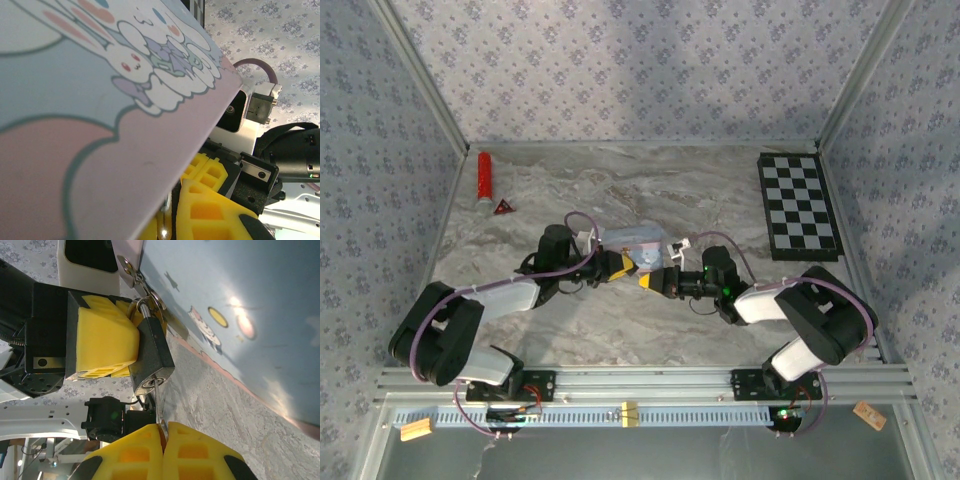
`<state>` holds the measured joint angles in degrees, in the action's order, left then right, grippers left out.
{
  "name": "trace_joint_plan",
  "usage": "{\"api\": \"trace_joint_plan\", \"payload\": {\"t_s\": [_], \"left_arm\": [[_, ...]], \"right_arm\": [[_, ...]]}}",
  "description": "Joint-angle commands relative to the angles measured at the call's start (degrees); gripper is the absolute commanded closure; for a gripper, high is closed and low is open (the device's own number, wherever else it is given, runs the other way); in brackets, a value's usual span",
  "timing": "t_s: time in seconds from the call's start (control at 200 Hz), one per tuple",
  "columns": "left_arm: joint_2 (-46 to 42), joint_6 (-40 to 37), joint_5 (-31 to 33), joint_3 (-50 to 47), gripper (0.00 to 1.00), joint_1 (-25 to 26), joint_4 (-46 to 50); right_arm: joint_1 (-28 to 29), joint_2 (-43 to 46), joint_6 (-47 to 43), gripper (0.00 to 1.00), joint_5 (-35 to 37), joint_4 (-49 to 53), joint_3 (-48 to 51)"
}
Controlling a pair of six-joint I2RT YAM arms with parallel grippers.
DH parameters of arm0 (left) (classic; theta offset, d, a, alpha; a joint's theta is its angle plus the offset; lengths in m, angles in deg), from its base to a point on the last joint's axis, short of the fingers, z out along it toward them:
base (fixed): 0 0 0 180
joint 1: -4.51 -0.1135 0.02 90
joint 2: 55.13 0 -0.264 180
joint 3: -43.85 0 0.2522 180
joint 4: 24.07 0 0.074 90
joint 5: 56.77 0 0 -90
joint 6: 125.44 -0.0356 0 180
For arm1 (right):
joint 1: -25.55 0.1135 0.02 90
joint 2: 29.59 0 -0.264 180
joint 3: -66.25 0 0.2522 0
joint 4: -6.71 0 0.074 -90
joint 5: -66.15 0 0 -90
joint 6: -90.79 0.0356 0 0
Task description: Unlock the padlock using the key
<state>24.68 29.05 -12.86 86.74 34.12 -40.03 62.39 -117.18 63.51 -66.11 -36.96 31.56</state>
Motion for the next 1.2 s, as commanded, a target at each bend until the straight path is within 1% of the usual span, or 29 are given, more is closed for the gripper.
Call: {"api": "trace_joint_plan", "payload": {"t_s": [0.0, 0.27, 0.385, 0.49, 0.615, 0.79, 0.944, 1.074, 1.194], "left_arm": [[-1.9, -1.2, -3.8, 0.9, 1.00, 0.0, -1.9], [-1.9, -0.5, -4.7, 1.1, 1.00, 1.4, -3.5], [-1.7, -0.5, -5.1, 1.1, 1.00, 2.1, -4.1], [-1.7, -0.3, -5.3, 1.2, 1.00, 2.7, -4.5], [-1.5, -0.5, -5.4, 1.3, 1.00, 3.3, -5.0], [-0.7, 0.1, -5.8, 1.4, 1.00, 3.9, -6.3], [-0.2, 0.3, -6.5, 1.9, 1.00, 4.7, -7.0], [0.1, -0.5, -7.0, 2.7, 1.00, 5.6, -5.9], [0.5, -1.3, -7.0, 3.2, 1.00, 6.2, -4.6]], "right_arm": [[-0.4, 0.0, -0.5, 1.00, 1.2, -2.2, -0.8], [-1.1, -1.5, 0.5, 1.00, 0.4, -4.6, -1.9], [-2.0, -2.9, 2.9, 1.00, -0.9, -8.4, -2.1], [-2.7, -5.0, 6.4, 1.00, -1.8, -14.0, -2.1], [-3.0, -6.1, 7.8, 1.00, -2.0, -16.0, -2.5], [-3.1, -6.3, 8.2, 1.00, -2.4, -17.3, -3.0], [-4.4, -6.8, 8.4, 1.00, -3.2, -18.4, -3.2], [-6.0, -7.0, 7.7, 1.00, -4.5, -17.6, -4.2], [-5.6, -7.0, 6.1, 1.00, -5.1, -15.2, -5.4]]}}
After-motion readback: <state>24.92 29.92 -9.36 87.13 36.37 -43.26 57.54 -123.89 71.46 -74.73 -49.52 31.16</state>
